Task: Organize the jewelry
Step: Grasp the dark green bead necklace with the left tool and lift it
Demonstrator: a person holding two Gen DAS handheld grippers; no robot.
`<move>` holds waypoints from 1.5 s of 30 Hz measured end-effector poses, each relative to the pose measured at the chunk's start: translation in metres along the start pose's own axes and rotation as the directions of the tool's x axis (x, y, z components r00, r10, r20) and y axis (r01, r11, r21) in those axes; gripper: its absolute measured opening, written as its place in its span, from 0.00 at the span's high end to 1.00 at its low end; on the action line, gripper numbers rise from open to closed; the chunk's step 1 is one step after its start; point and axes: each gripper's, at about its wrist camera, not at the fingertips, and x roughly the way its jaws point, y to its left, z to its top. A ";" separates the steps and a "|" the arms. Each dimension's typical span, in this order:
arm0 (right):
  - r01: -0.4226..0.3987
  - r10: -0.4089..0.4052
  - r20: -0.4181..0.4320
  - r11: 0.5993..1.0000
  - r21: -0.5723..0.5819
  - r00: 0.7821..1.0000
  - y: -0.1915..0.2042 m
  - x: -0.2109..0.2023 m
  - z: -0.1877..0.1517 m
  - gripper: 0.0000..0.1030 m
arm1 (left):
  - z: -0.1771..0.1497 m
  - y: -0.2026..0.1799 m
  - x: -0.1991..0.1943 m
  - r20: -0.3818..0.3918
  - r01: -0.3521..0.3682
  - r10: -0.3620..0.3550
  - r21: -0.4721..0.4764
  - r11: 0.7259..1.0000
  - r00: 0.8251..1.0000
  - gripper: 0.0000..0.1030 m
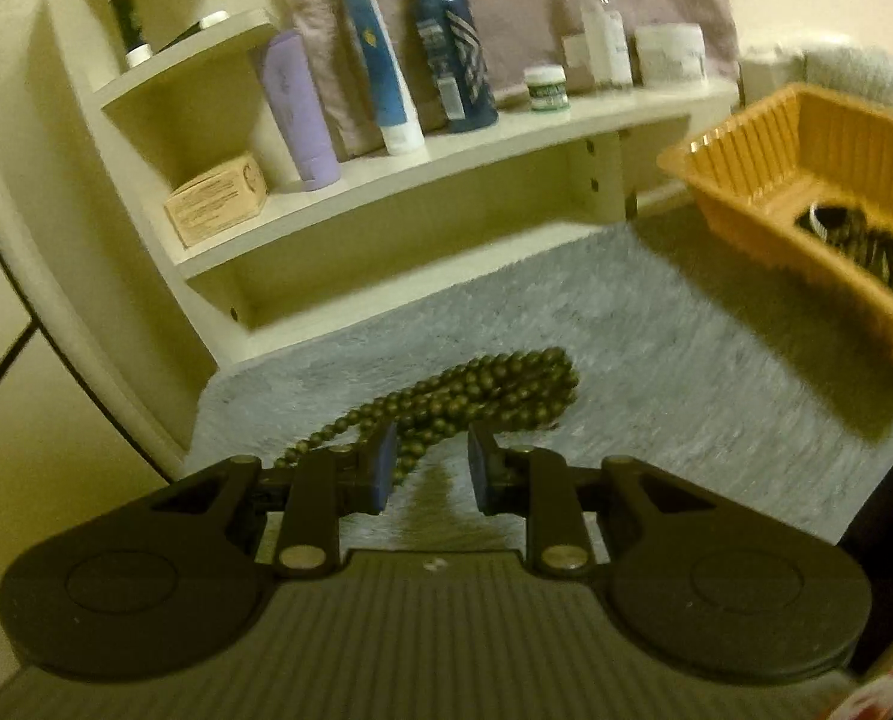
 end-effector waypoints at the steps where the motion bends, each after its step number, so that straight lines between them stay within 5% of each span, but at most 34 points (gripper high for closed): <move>1: -0.001 0.001 0.000 1.000 0.000 1.000 0.000 0.000 0.000 0.94 | -0.001 0.000 0.003 -0.002 -0.003 0.003 0.026 1.000 1.000 0.78; 24: -0.003 0.003 -0.005 1.000 -0.003 1.000 -0.001 0.001 0.000 0.94 | 0.003 -0.002 0.039 -0.009 0.026 -0.024 0.297 0.955 1.000 0.70; 30: -0.002 0.002 -0.006 1.000 -0.004 1.000 -0.002 0.002 0.000 0.94 | 0.002 0.000 0.049 -0.013 0.045 -0.043 0.399 0.916 0.999 0.68; 38: -0.001 0.001 -0.007 1.000 -0.004 1.000 -0.001 0.002 0.000 0.94 | 0.009 0.003 0.061 -0.059 0.138 -0.127 0.552 0.823 0.990 0.69; 45: -0.001 0.001 -0.007 1.000 0.002 1.000 -0.002 0.003 -0.001 0.94 | 0.009 -0.001 0.055 -0.104 0.191 -0.160 0.589 0.786 0.982 0.93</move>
